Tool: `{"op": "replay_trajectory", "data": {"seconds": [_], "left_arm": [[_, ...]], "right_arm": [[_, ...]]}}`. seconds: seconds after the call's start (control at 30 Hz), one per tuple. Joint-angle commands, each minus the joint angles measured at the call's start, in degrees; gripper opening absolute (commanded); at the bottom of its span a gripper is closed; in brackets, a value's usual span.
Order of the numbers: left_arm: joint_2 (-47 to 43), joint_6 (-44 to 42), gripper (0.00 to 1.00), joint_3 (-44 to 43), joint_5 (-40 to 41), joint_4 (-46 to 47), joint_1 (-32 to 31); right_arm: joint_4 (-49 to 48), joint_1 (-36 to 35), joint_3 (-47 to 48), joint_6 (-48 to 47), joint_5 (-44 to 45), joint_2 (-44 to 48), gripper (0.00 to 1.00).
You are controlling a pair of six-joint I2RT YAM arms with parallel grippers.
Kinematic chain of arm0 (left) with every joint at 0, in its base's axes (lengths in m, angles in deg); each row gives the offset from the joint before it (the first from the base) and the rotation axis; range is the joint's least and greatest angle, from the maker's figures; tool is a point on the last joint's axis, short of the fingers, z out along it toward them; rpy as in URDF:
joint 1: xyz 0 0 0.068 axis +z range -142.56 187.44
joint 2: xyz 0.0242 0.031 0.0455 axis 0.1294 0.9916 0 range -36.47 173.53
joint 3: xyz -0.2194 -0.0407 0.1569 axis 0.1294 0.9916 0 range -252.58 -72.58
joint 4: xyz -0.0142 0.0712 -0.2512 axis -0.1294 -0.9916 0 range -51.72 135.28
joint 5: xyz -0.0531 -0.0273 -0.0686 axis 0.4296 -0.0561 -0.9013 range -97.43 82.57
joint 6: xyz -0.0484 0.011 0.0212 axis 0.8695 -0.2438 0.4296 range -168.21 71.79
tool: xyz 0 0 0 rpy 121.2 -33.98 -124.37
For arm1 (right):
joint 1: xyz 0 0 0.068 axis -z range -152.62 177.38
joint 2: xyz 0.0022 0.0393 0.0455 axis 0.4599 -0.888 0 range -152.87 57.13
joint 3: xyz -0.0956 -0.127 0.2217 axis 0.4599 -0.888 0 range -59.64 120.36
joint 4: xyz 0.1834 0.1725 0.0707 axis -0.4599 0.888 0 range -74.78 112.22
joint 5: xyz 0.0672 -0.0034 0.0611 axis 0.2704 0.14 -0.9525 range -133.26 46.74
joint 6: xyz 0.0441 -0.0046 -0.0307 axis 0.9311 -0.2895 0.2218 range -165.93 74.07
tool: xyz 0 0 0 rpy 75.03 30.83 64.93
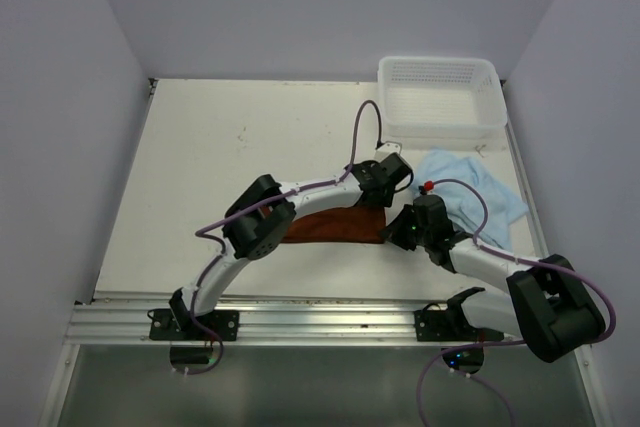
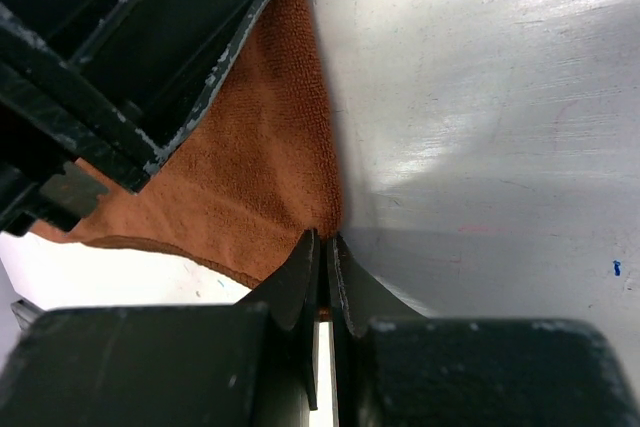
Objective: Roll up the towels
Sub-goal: Roll the towel
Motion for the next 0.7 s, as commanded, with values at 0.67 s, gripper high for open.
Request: {"op": "replay_trajectory", "data": {"seconds": [0.67], "left_arm": [[11.99,3.71,0.13,-9.83,4.05,-13.43,-0.03]], "right_arm": [[10.06,0.13,1.97,-6.12,2.66,3.87,0.00]]}}
